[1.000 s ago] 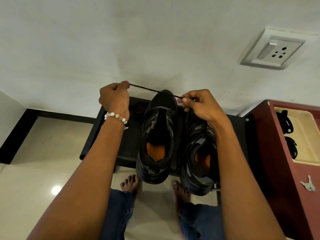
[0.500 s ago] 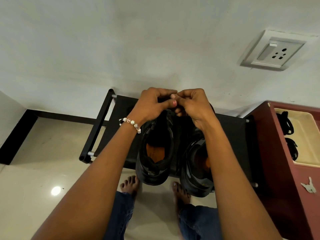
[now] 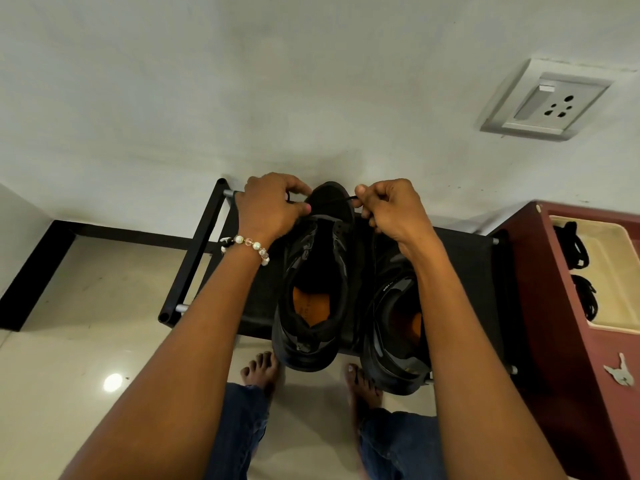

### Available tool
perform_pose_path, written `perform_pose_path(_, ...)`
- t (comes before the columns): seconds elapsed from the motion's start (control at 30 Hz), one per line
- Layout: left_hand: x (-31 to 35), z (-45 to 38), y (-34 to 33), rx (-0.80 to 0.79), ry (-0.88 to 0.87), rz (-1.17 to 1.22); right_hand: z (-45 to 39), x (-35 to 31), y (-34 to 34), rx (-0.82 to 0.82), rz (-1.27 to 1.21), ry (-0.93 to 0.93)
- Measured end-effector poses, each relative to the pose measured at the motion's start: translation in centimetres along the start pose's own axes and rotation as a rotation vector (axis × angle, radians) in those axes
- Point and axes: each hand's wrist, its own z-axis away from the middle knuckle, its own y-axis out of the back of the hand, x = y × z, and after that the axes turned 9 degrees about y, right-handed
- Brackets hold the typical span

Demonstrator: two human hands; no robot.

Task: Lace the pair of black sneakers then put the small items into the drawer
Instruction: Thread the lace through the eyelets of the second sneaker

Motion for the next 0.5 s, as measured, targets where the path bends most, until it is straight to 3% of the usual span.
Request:
perform_pose_path(0.07,0.5,0.1,0.2,-0.049,-0.135,-0.058,0.1,-0.1,-0.5,-0.01,0.086,0.041)
perform_pose_path(0.17,1.9,0.9,-0.2,-0.213,-0.242,0.192,0.0,-0.3,-1.6,-0.033,0.052,0.029)
perform_pose_path(0.33,2.2,1.3,-1.3,-0.121,-0.152,0.353,0.3,-0.7,-2.3,0.022,-0.23,-0.096)
perform_pose_path(0.5,1.8,1.1,-0.8,-0.111,-0.184,0.256,0.6,-1.1,-2.2,0.057,-0.329,-0.11)
